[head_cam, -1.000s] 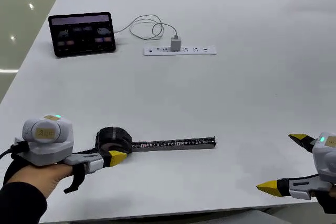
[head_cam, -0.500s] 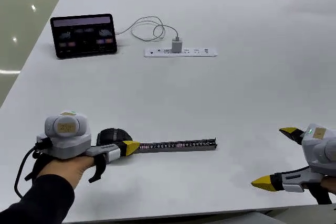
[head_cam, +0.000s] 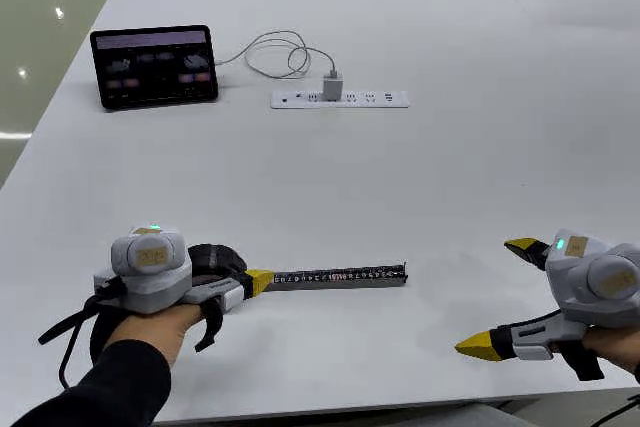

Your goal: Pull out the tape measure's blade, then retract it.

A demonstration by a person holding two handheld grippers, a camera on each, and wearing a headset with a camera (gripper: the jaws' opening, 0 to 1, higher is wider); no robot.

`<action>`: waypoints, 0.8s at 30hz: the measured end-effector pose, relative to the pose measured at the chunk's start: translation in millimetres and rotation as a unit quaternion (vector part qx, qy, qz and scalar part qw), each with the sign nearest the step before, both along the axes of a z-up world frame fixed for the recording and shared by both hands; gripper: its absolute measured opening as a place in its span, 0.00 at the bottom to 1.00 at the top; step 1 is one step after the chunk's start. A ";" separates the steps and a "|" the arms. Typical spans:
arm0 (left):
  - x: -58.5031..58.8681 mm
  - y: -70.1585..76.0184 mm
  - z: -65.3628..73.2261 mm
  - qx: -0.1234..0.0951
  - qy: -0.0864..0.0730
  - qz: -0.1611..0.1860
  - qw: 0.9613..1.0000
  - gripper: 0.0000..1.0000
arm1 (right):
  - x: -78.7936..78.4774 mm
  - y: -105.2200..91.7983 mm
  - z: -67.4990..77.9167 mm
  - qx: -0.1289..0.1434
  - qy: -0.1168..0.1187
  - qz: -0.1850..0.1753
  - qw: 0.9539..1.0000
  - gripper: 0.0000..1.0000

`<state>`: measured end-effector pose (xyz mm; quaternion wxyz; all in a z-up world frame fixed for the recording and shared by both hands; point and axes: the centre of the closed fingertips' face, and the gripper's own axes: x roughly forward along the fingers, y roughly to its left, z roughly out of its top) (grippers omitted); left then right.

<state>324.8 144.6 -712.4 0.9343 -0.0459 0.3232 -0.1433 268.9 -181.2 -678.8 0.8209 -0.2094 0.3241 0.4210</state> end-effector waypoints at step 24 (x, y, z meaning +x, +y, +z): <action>7.3 -6.7 -23.7 0.011 0.010 -0.013 1.000 1.00 | 15.7 25.2 -45.1 -0.069 0.079 0.107 0.989 0.96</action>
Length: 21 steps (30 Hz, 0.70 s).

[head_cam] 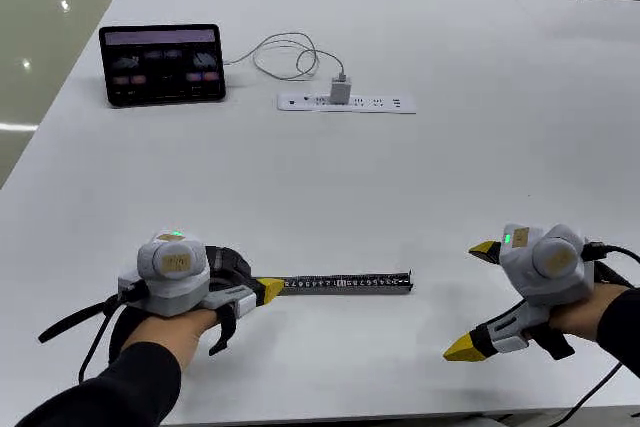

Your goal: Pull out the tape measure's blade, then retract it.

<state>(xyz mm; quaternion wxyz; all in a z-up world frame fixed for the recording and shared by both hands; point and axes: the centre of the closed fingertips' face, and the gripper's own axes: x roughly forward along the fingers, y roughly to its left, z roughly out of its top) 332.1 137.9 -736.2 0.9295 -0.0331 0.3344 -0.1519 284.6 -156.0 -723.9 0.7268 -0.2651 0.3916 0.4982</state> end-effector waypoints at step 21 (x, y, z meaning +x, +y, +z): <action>-0.9 0.1 -0.8 -0.007 0.002 0.009 1.000 1.00 | 23.7 39.2 -19.4 -0.055 0.020 0.137 0.989 0.75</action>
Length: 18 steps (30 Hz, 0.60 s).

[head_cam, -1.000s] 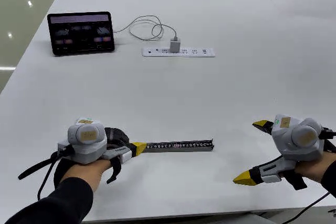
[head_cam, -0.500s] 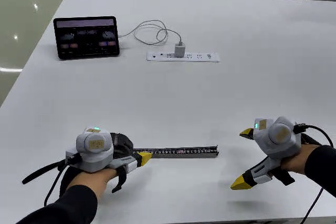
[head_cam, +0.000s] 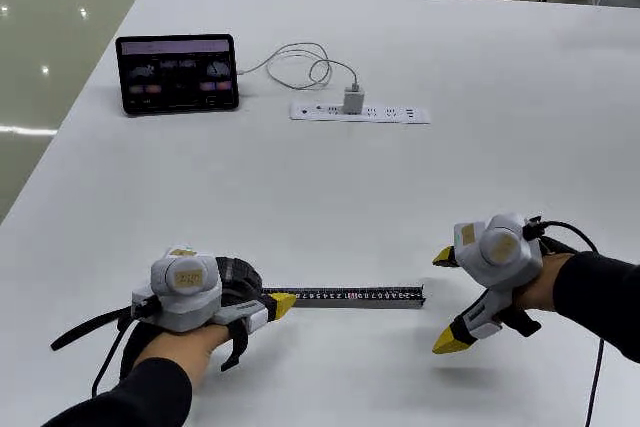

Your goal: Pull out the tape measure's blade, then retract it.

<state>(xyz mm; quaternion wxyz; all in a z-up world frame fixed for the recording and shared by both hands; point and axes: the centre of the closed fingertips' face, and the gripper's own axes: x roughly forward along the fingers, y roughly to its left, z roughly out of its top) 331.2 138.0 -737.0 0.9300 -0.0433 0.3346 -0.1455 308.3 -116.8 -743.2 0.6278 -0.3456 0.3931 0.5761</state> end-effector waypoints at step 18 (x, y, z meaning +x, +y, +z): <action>3.5 0.9 6.4 -0.004 -0.013 0.006 1.000 1.00 | 16.4 9.1 -14.9 -0.033 -0.005 0.060 0.998 0.41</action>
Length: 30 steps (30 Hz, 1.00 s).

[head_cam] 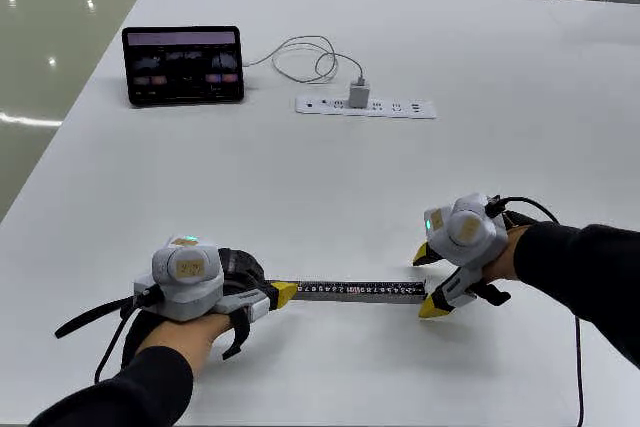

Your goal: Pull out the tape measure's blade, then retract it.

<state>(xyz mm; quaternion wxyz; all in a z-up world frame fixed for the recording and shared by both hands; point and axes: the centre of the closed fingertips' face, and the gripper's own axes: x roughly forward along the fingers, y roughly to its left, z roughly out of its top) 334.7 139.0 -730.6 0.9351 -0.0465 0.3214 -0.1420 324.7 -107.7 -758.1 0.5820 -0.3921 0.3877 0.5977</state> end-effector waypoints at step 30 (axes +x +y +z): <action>5.7 0.0 4.6 -0.006 -0.019 0.007 1.000 0.98 | -2.6 -4.1 -3.7 -0.002 0.003 -0.003 1.000 0.11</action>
